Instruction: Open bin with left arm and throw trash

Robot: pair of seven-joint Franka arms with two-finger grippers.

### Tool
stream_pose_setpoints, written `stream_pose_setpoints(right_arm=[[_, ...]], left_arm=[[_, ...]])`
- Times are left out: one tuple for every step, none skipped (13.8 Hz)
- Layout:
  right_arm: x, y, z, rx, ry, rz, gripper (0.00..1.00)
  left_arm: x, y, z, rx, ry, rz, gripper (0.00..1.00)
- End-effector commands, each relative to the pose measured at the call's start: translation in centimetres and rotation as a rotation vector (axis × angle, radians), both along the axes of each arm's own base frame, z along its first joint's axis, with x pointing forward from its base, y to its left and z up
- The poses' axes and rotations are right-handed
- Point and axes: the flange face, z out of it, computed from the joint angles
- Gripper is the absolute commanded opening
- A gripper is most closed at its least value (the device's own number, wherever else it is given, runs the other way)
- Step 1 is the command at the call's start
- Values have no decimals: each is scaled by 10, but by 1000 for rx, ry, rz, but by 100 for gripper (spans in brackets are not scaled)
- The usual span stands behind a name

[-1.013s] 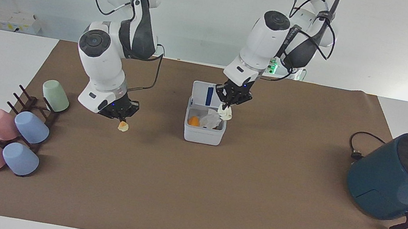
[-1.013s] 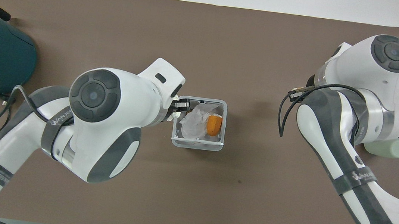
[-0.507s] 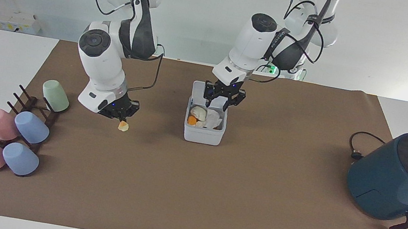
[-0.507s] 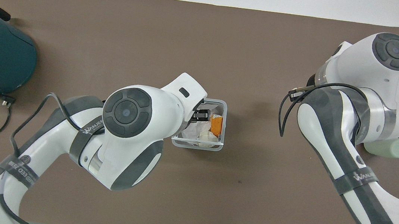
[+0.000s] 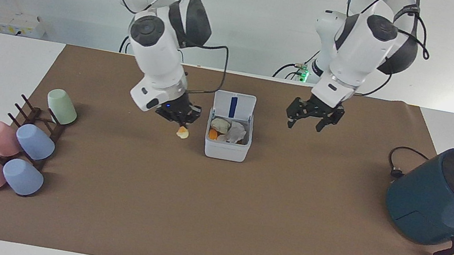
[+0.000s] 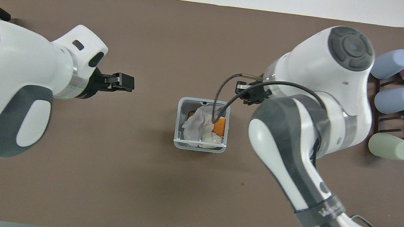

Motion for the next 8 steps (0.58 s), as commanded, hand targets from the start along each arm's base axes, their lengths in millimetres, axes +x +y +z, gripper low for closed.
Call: stream_pose_setpoints(right_arm=[[-19,58,-9,52,-3,-200,9],[-28,67,-17,62,-20,-218,12],[-37,71,-25,61,-26,-215,16],[-43,72,-30,60,-29,-216,26],[-52,79,-36,54,-22,-201,58],[-55,80,-34,52,-20,-200,90],[-56,80,-34,49,-15,-197,100],[-53,78,-31,41,-24,-180,100]], left_arm=[[7,53,3,63,19,-42,100],[10,70,7,86,29,-63,100],[14,91,12,93,32,-73,100],[18,113,17,96,34,-82,100],[20,134,27,98,40,-99,100],[21,155,37,102,40,-122,100],[22,168,47,103,37,-128,100],[23,175,60,105,39,-121,100]])
